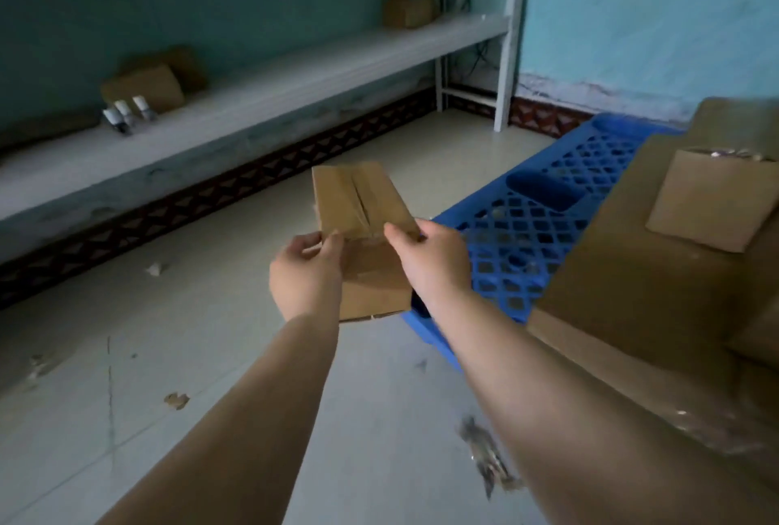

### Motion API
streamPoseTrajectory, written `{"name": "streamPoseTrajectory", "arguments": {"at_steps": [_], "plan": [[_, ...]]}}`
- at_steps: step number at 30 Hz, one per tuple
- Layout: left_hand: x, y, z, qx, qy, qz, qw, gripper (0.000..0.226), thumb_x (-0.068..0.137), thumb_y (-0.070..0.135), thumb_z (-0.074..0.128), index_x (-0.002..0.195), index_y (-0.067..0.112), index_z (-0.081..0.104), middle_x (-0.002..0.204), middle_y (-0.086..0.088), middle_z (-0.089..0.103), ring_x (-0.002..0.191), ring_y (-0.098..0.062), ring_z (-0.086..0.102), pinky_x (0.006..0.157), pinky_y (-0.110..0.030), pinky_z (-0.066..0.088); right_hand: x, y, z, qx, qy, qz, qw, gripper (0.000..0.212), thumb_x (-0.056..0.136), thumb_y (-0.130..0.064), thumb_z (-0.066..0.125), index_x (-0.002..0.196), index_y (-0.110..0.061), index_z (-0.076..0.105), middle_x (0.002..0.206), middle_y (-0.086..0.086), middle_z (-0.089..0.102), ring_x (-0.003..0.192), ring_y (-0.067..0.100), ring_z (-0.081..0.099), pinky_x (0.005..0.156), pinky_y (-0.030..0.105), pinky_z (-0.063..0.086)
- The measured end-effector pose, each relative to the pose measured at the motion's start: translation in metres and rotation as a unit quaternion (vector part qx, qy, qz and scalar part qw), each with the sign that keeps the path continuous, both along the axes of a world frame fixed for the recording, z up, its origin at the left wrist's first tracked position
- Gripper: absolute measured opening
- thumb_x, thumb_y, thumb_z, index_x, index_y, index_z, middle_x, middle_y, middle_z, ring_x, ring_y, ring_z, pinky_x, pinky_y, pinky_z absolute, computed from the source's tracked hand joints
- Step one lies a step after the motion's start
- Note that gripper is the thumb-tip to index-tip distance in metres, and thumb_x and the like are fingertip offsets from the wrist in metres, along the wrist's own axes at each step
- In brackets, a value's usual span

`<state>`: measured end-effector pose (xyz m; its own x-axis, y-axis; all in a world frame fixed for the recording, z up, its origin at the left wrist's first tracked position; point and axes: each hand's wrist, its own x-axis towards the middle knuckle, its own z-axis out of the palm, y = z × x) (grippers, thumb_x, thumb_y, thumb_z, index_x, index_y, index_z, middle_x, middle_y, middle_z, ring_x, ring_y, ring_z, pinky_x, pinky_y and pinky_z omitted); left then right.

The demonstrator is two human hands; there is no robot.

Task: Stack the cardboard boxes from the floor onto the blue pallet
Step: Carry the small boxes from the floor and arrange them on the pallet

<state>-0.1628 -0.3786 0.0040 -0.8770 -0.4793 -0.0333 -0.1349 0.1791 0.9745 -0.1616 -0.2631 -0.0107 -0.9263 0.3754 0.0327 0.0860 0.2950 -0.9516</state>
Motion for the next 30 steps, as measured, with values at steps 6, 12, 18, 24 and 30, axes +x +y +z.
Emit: {"name": "streamPoseTrajectory", "arguments": {"at_steps": [6,12,18,24,30], "plan": [[0.015,0.084,0.068,0.064,0.035,-0.097,0.993,0.014,0.079,0.025,0.065,0.067,0.026,0.059,0.071,0.007,0.062,0.069,-0.012,0.061,0.081,-0.042,0.057,0.039,0.082,0.077,0.072,0.027,-0.114,0.991,0.034,0.083,-0.050,0.056,0.096,-0.020,0.069,0.086,-0.002,0.070,0.080,0.020,0.064,0.070,0.039,0.055],[0.049,0.153,0.080,0.074,0.038,-0.222,0.971,0.007,0.077,0.024,0.064,0.070,0.024,0.063,0.070,0.002,0.064,0.069,-0.015,0.062,0.078,-0.043,0.058,0.105,0.143,0.088,0.189,0.022,-0.251,0.949,0.046,0.083,-0.055,0.053,0.108,-0.018,0.063,0.094,0.001,0.066,0.074,0.018,0.053,0.055,0.027,0.040],[0.086,0.190,0.031,0.035,-0.002,-0.307,0.951,0.011,0.080,0.026,0.060,0.069,0.028,0.061,0.074,0.004,0.062,0.070,-0.014,0.059,0.082,-0.045,0.055,0.166,0.164,0.036,0.273,-0.072,-0.265,0.922,0.042,0.086,-0.057,0.045,0.109,-0.023,0.055,0.084,-0.006,0.059,0.080,0.015,0.058,0.057,0.025,0.040],[0.091,0.210,0.020,0.041,0.013,-0.342,0.939,0.006,0.086,0.025,0.059,0.083,0.021,0.060,0.075,0.007,0.058,0.070,-0.011,0.056,0.081,-0.045,0.056,0.170,0.178,0.024,0.395,-0.105,-0.252,0.877,0.063,0.091,-0.056,0.031,0.144,-0.022,0.025,0.102,0.006,0.064,0.094,0.025,0.061,0.064,0.030,0.041],[0.079,0.229,0.032,-0.052,-0.031,-0.361,0.931,0.005,0.088,0.021,0.053,0.091,0.018,0.056,0.076,0.007,0.053,0.080,-0.021,0.056,0.086,-0.046,0.053,0.160,0.197,0.056,0.424,-0.222,-0.141,0.867,0.022,0.094,-0.027,0.048,0.101,-0.012,0.062,0.073,0.001,0.058,0.077,0.022,0.062,0.058,0.029,0.038]]}}
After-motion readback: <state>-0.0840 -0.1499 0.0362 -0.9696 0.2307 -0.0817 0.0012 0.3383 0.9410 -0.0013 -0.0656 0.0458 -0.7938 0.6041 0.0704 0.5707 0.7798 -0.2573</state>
